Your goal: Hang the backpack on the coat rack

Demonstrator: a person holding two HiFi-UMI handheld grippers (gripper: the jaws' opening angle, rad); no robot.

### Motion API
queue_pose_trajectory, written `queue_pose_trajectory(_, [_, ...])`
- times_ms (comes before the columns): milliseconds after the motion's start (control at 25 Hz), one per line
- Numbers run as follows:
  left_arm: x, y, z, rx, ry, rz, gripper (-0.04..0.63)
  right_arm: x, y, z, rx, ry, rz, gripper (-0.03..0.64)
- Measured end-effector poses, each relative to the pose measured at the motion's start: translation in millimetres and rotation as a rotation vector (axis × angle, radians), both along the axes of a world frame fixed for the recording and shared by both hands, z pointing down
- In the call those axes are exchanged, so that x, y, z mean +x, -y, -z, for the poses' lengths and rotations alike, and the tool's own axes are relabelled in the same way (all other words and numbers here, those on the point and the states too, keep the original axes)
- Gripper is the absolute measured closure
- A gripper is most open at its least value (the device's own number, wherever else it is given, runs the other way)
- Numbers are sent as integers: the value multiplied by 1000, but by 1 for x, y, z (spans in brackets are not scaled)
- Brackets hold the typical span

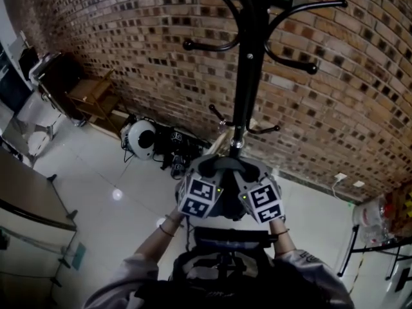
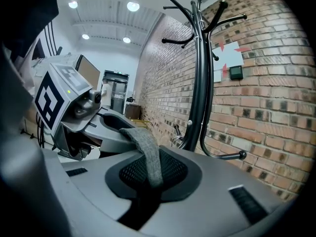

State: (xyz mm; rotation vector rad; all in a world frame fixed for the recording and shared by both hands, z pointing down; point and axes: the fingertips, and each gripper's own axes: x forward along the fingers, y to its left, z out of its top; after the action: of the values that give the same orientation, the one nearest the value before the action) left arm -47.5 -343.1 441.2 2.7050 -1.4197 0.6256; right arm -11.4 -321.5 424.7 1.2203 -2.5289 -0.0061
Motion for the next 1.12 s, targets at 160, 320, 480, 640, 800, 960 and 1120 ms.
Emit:
queue_pose_trajectory(160, [2, 13, -6, 5, 25, -22, 540, 1, 11, -6, -14, 8, 6, 568])
queue_pose_trajectory(320, [3, 22, -20, -27, 46, -31, 540, 2, 20, -19, -42, -2, 10, 568])
queue_pose_trajectory(480, [8, 28, -29, -42, 65, -39, 540, 5, 27, -31, -70, 0, 1, 568])
queue_pose_trajectory(640, [15, 38, -37, -54, 62, -52, 540, 10, 37, -37, -81, 5, -12, 568])
queue_pose_trajectory(800, [18, 42, -45, -65, 56, -47, 540, 13, 41, -43, -79, 12, -21, 568])
queue_pose_trajectory(960, [22, 45, -48, -47, 48, -58, 540, 15, 43, -48, -63, -11, -22, 565])
queue_pose_trajectory(1120, [24, 44, -47, -7, 59, -66, 538, 15, 41, -52, -33, -53, -26, 552])
